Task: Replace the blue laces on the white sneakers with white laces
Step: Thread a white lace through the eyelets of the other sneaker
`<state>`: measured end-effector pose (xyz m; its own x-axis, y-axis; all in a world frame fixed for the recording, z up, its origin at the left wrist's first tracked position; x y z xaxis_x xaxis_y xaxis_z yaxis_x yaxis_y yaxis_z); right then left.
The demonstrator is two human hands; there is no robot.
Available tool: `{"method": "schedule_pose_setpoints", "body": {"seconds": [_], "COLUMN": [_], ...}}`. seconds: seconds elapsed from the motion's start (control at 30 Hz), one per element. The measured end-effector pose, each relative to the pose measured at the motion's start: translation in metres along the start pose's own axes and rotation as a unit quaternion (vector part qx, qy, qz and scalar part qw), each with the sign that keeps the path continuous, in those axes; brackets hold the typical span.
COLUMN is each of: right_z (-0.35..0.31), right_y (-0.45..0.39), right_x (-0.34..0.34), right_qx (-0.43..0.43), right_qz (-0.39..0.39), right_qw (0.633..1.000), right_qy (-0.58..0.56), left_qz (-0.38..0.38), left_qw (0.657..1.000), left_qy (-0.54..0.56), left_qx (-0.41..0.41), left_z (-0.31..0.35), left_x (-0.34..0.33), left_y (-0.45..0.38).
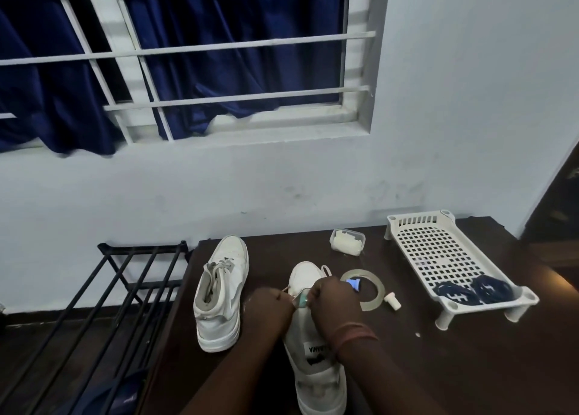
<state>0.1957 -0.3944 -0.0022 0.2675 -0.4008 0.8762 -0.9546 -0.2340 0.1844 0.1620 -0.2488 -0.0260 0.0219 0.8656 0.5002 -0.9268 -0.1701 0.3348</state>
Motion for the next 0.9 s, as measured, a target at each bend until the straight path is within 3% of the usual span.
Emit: {"method": "schedule_pose_setpoints", "body": {"seconds": [0.23,0.37,0.9], "right_z": [-0.003,-0.004,-0.009], "right_y": [-0.011,-0.016,-0.011], "right_x": [-0.007,-0.012,-0.010], "right_qx": [-0.003,-0.012,0.004], "right_qz": [0.006,-0.044,-0.027], "right_qw": [1.000,0.998,0.999], "right_qy": [-0.029,-0.031,-0.018], "left_qz": [-0.058,-0.071,-0.088], "left_qw": [0.985,0.976,0.960], "left_qy": [0.157,0.197,0.259], "left_qx": [0.052,0.051,0.052], "left_z": [-0.011,-0.021,-0.028], "left_x": [-0.008,-0.012,-0.016], "left_y": [-0.004,-0.007,-0.015]}}
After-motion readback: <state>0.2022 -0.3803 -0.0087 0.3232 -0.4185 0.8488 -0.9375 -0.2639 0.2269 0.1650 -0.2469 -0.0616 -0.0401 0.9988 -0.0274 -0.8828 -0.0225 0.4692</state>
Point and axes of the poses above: each hand's wrist, its own y-axis away from the middle knuckle, its own x-axis out of the back of the hand, z = x × y, the point moved 6 cm from there along -y, towards the middle knuckle, and after that the axes turned 12 degrees about -z, right-handed, at the moved point
